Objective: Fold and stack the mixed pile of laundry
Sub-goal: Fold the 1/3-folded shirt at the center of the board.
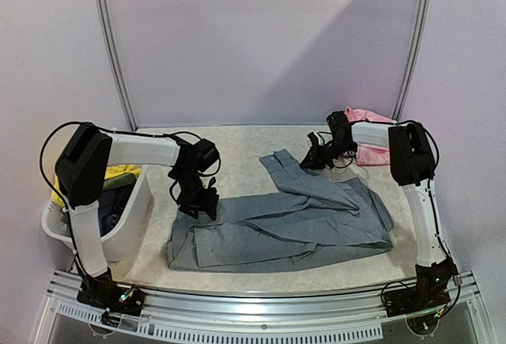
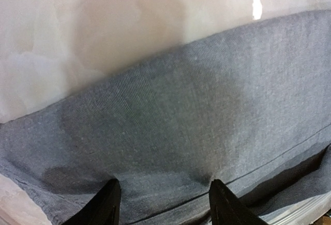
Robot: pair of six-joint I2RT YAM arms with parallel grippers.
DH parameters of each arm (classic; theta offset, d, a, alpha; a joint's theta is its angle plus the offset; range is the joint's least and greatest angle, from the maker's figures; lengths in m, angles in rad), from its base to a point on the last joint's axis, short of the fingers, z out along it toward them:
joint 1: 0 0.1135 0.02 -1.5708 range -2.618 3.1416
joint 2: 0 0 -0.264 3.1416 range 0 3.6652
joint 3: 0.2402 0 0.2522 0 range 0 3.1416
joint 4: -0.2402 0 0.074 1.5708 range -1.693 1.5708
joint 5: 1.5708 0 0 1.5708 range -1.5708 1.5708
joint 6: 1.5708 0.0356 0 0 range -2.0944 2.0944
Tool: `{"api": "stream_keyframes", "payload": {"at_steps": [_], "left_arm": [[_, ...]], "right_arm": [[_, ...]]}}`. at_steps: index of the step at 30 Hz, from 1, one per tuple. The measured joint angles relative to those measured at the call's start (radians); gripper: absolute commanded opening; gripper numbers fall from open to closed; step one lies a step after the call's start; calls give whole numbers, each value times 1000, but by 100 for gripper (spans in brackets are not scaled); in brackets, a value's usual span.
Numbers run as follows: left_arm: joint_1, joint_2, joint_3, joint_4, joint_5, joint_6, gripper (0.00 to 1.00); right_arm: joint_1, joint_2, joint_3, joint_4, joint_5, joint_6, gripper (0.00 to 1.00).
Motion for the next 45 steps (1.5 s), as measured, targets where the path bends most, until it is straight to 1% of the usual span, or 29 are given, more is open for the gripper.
{"api": "stream_keyframes", "payload": {"at_steps": [13,17,20,24,28,36,41,45], "left_arm": [[0,-3,1,5,-16,10,59],[0,-9,-5,14,-29,14,59],[0,-24,-18,21,-40,17,59],[2,-61,-28,27,-55,18,60],[2,-125,-33,28,-71,18,62],[3,-307,-68,13,-106,14,64],[4,-431,-145,10,-119,-8,64],[4,-494,-226,31,-110,-28,65]], "right_arm": [[1,-9,0,0,-37,42,0],[10,-87,-56,15,-44,53,0],[27,-188,-121,31,-47,55,0],[91,-316,-198,71,-46,60,0],[196,-404,-276,125,-43,77,0],[376,-439,-356,178,-31,79,0],[465,-439,-408,176,-11,46,0],[520,-435,-423,132,4,-17,11]]}}
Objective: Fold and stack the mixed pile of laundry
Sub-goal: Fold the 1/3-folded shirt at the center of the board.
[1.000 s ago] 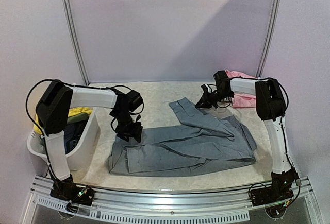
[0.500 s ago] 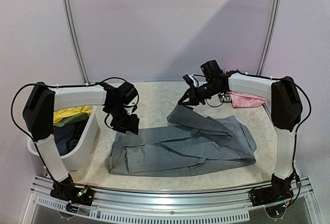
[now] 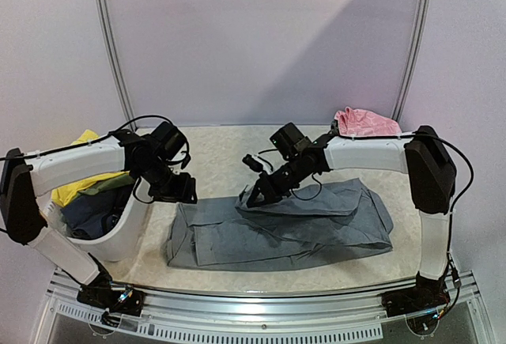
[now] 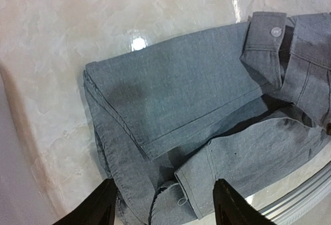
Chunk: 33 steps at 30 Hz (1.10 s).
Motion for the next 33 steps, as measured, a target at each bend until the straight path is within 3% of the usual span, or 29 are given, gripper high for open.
{"api": "stream_keyframes", "payload": {"at_steps": [8,20,28,33], "left_arm": [[-7,-12,-74,70,69,-26,65],[-37,90,-27,137,92,-41,64],[-38,89,-24,138,68,-51,64],[-38,75,-51,138,57,-61,64]], "right_arm": [[42,43,-35,-94,-8,-115,41],[28,106,-46,-150,-55,-161,50],[-105,-105,-239,66,-27,23,56],[-158,-116,-259,142,36,150,56]]}}
